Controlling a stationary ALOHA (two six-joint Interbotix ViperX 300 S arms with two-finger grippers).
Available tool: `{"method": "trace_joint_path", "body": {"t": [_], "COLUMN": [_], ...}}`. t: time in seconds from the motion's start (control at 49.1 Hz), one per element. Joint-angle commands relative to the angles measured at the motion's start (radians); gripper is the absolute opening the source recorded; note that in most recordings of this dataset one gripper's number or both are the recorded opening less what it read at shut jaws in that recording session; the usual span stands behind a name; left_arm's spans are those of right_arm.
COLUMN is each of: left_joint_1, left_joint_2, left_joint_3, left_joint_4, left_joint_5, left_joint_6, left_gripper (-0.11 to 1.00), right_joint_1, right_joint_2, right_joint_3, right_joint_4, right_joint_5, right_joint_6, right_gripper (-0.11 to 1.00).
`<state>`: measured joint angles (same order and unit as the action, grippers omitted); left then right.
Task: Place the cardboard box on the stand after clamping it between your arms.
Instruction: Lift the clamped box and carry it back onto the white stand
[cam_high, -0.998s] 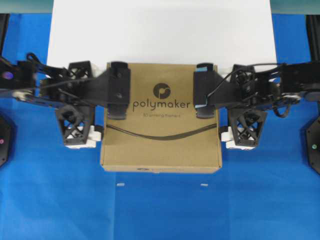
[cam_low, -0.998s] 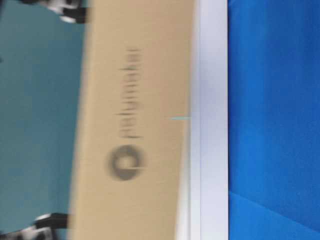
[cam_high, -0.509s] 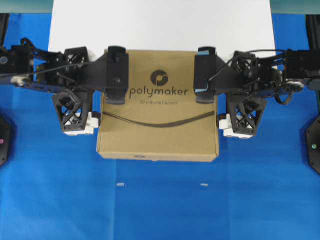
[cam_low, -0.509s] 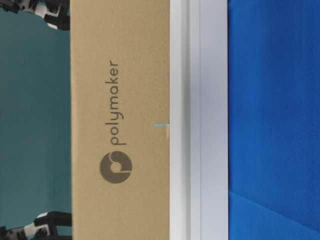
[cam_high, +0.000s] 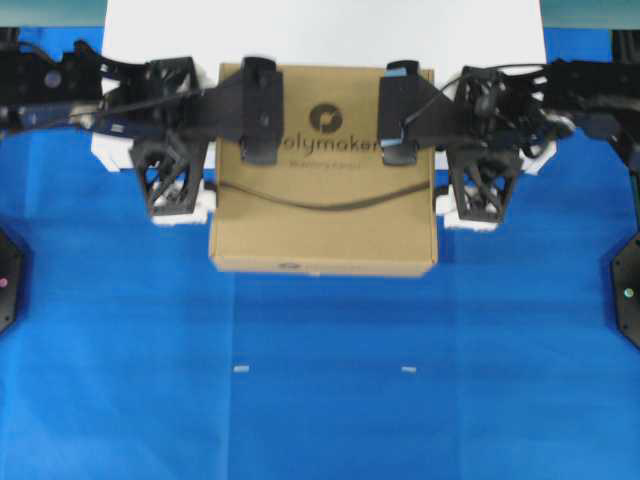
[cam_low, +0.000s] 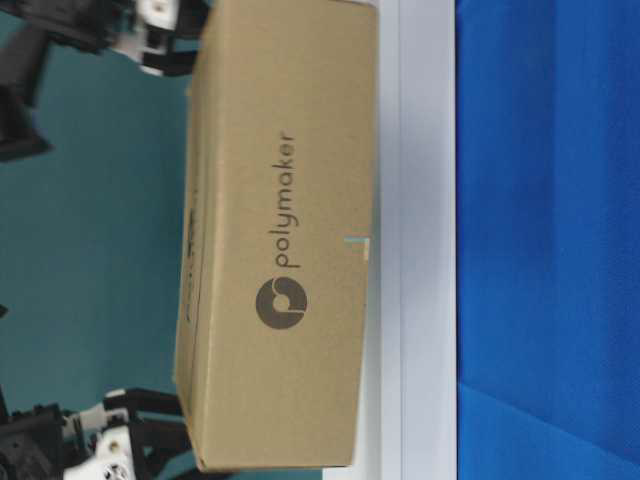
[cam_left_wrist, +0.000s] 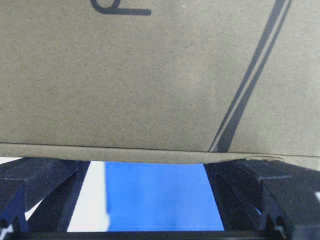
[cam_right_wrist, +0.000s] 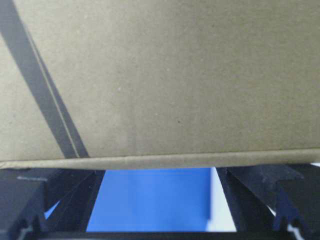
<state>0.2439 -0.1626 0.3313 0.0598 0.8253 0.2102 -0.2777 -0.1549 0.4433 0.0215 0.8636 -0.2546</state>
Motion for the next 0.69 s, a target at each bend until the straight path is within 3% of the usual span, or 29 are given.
{"method": "trace_joint_path", "body": {"t": [0.0,0.346,0.468,0.672], "left_joint_1": [-0.003,0.115,0.141,0.172], "left_joint_2": [0.017,0.084,0.107,0.144], "left_joint_3": [-0.153,-0.169,-0.201,-0.268], "left_joint_4": [-0.012,-0.012,-0.012,-0.012], "left_joint_5": [-0.110,-0.112,-0.115,-0.130], "left_joint_6": [-0.005,0.054,0.075,0.112], "left_gripper": [0.86,0.85,0.85,0.85], "right_joint_1": [0.005,-0.118,-0.153,-0.196], "right_joint_2": [0.005,0.026,0.029,0.074], "right_joint_3": [-0.175,-0.216,-0.213,-0.215], "right_joint_4": [0.095,0.284,0.316,0.327], "right_joint_5": [-0.153,-0.166,-0.167,-0.163], "right_joint_6": [-0.026,-0.244,-0.288,-0.359], "right_gripper": [0.98,0.98,0.98,0.98]}}
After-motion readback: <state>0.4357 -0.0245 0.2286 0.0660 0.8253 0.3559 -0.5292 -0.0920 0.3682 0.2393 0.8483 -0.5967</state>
